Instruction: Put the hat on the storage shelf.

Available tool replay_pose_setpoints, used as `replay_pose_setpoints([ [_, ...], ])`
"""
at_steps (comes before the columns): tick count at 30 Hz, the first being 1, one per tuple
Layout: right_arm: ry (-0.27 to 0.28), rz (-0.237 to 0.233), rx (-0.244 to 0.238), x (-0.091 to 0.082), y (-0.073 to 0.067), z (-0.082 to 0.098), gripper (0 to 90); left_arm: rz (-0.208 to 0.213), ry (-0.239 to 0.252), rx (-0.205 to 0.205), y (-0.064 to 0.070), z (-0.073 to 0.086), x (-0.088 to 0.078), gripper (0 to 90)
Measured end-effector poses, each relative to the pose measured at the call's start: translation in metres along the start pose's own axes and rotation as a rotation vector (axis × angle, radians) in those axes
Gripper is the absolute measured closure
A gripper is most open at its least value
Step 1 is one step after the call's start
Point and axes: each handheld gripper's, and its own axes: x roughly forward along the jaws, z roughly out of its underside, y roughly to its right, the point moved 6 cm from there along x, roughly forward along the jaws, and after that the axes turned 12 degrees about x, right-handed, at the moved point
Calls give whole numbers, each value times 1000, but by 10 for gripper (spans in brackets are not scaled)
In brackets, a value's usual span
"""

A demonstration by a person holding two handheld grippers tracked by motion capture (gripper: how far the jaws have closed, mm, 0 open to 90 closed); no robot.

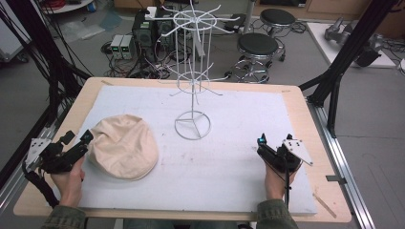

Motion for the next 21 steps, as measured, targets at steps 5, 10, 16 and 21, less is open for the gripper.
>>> replay_pose_setpoints([
  [5, 6, -4, -15, 1, -1, 0, 102, 56, -19, 15, 11, -4, 6, 274],
  [10, 5, -10, -16, -1, -4, 0, 102, 114, -43, 5, 21, -8, 12, 277],
  [16, 3, -25, -30, 0, -6, 1, 102, 172, -128, 3, 38, -8, 21, 277],
  [21, 4, -26, -41, 0, -7, 1, 102, 205, -153, -21, 42, -7, 26, 277],
])
